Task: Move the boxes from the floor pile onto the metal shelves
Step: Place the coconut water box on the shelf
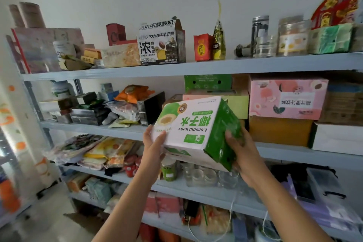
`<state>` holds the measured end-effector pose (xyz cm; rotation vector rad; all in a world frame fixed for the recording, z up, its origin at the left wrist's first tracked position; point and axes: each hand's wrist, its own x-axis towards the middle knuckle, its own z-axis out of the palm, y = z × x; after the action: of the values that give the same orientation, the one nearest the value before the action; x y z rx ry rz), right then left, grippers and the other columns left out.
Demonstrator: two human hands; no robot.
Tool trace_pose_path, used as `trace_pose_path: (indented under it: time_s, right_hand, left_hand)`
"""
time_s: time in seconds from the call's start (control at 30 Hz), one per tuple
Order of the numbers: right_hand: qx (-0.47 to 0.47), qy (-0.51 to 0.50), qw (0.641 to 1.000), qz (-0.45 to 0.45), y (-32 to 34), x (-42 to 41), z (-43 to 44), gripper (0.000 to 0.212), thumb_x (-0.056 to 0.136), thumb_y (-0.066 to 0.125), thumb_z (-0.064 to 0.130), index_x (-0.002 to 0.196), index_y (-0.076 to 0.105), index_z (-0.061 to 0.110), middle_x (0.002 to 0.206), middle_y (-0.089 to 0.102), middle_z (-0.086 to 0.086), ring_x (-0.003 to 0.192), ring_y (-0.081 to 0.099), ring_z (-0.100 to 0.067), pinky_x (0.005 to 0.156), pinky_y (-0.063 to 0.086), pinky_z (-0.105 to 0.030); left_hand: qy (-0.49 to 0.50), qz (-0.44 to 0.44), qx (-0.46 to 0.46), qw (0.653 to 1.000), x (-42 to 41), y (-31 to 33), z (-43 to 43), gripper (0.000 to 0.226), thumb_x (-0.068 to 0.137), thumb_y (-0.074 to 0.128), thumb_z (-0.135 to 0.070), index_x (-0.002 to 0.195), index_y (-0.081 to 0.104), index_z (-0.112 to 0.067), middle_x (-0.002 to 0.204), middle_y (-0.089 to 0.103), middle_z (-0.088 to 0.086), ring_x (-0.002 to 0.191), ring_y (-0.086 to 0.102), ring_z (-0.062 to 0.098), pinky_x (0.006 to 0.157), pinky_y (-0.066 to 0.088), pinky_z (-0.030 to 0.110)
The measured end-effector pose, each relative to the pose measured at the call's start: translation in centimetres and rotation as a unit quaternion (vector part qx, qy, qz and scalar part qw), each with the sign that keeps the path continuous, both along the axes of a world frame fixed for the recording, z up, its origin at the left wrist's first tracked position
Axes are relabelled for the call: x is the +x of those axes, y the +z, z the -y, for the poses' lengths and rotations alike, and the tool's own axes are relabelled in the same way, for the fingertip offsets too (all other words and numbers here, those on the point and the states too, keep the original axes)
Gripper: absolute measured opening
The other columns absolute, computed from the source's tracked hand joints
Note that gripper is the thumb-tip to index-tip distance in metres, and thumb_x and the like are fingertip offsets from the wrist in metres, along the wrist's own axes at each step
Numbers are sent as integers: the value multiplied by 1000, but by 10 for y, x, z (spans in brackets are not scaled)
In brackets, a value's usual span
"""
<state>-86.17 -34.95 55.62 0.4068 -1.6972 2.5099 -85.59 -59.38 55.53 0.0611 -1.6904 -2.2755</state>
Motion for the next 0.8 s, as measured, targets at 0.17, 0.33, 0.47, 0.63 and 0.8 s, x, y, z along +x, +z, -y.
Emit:
trace_pose_path:
  time_s: [0.17, 0.33, 0.47, 0.63, 0.8]
  right_hand:
    - [75, 14, 995, -63, -1, -33, 32, 65, 76, 78, 27, 130, 47, 47, 125, 66, 9, 111, 66, -12, 86, 58, -46]
    - [188, 6, 974, -123, -1, -66, 76, 61, 75, 78, 43, 127, 47, 49, 126, 63, 19, 120, 56, 1, 101, 50, -37]
    - [215, 6, 965, -151, 9, -101, 109, 64, 80, 74, 38, 137, 44, 40, 127, 60, 22, 121, 54, 2, 100, 48, -28]
    - [254, 5, 954, -157, 22, -152, 148, 75, 86, 72, 28, 141, 28, 52, 126, 51, 32, 111, 47, 24, 89, 45, -6]
    - [311, -44, 932, -183, 29, -195, 185, 76, 88, 70, 35, 136, 19, 64, 131, 40, 41, 115, 37, 29, 99, 36, -10]
  left_hand:
    - [-13, 31, 106, 994, -33, -4, 21, 83, 95, 63, -22, 152, 6, -45, 135, 54, 8, 104, 69, 34, 87, 55, 59]
    - [-51, 36, 116, 991, -78, -9, 45, 46, 100, 52, -37, 144, 39, -34, 133, 61, 16, 109, 67, 39, 80, 56, 58]
    - [-49, 38, 105, 993, -127, -8, 77, 64, 88, 65, -54, 144, 43, -34, 142, 55, 13, 121, 60, 41, 94, 46, 68]
    - [-90, 18, 93, 991, -173, 9, 99, 40, 101, 44, -41, 109, 72, -13, 104, 74, 16, 86, 74, 30, 62, 61, 39]
    - [-78, -8, 62, 995, -229, 10, 132, 32, 104, 42, -29, 104, 68, -10, 90, 76, 10, 74, 74, 25, 57, 59, 33]
